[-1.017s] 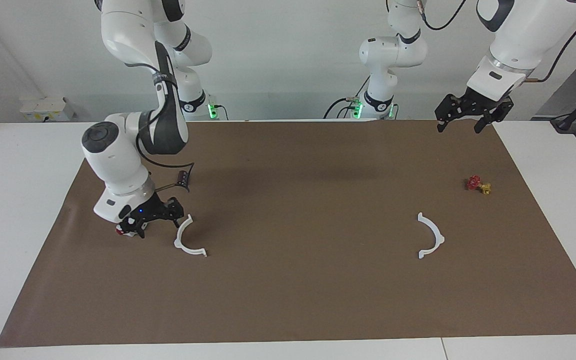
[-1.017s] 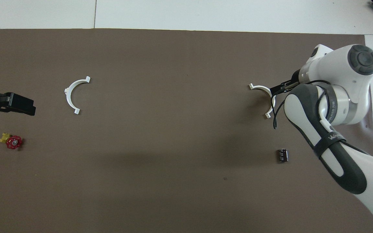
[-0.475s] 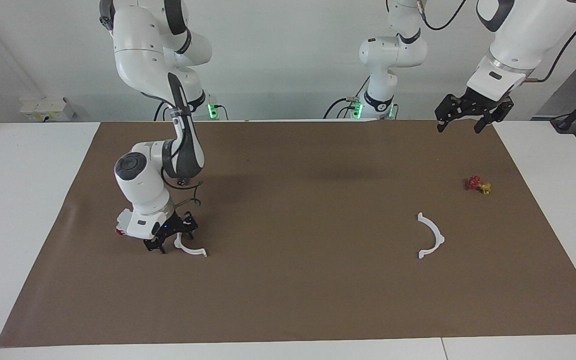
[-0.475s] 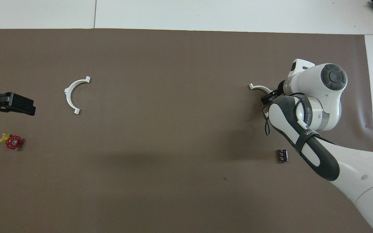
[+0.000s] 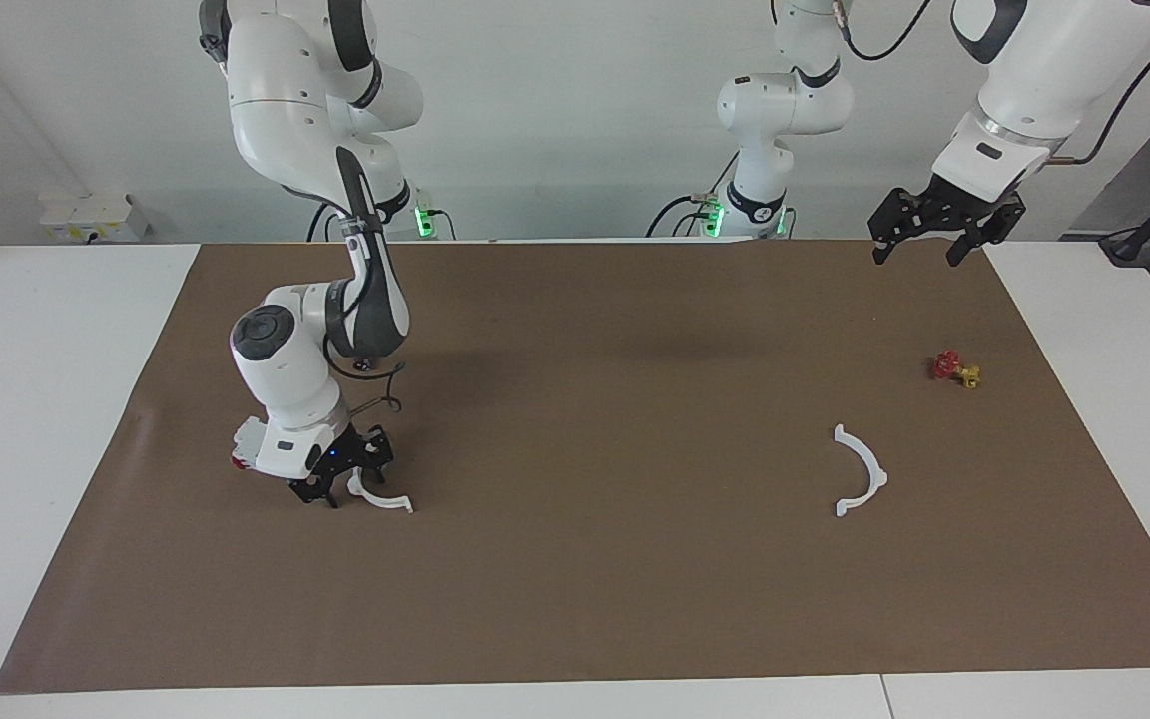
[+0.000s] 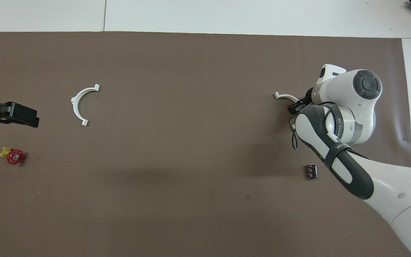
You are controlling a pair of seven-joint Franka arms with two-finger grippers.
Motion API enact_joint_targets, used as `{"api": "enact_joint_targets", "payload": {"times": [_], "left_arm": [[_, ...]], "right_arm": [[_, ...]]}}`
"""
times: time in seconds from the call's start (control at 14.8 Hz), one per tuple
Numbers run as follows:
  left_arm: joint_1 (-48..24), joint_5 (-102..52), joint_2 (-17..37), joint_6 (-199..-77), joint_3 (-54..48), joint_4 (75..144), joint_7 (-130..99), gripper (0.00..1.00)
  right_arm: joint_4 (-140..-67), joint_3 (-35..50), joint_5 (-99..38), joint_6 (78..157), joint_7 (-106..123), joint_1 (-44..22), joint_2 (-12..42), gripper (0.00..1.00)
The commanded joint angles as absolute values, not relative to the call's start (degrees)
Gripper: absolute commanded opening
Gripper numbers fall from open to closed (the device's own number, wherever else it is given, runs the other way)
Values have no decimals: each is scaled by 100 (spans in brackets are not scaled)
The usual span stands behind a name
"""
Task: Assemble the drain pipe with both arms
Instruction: 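Reach the right gripper to the white C-clamp half and grasp it, then carry the white clamp half with the right gripper toward the table center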
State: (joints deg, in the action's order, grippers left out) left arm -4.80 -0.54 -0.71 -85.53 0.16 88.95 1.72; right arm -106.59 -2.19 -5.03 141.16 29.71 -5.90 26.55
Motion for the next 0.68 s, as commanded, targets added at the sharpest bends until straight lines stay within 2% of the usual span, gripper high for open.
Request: {"api": "enact_joint_targets", "payload": {"times": [0.0, 0.07, 0.2, 0.27, 0.34, 0.41, 0.61], "left_arm": [[-431, -62, -211, -8552, 9, 9044, 246, 100], [-431, -62, -211, -8552, 9, 9044, 246, 100], [-431, -62, -211, -8552, 9, 9044, 246, 100], [-431, -62, -211, -8552, 9, 9044, 246, 100], [-431, -62, -211, -8552, 9, 9044, 246, 100], [-431, -62, -211, -8552, 9, 9044, 246, 100], [-431, -62, -211, -8552, 9, 9044, 246, 100]], "right_arm": [[-10635, -202, -711, 14194, 3190, -571, 2646, 76], [-10635, -202, -773, 14194, 3199, -571, 2654, 71], [-10626, -202, -782, 14203, 3261, -580, 2654, 43], [-10626, -202, -782, 14203, 3269, -580, 2654, 34], [-10626, -202, -782, 14212, 3313, -580, 2663, 19], [-10617, -202, -782, 14212, 3392, -571, 2663, 0], [-10363, -211, -800, 14028, 3209, -606, 2558, 0]]}}
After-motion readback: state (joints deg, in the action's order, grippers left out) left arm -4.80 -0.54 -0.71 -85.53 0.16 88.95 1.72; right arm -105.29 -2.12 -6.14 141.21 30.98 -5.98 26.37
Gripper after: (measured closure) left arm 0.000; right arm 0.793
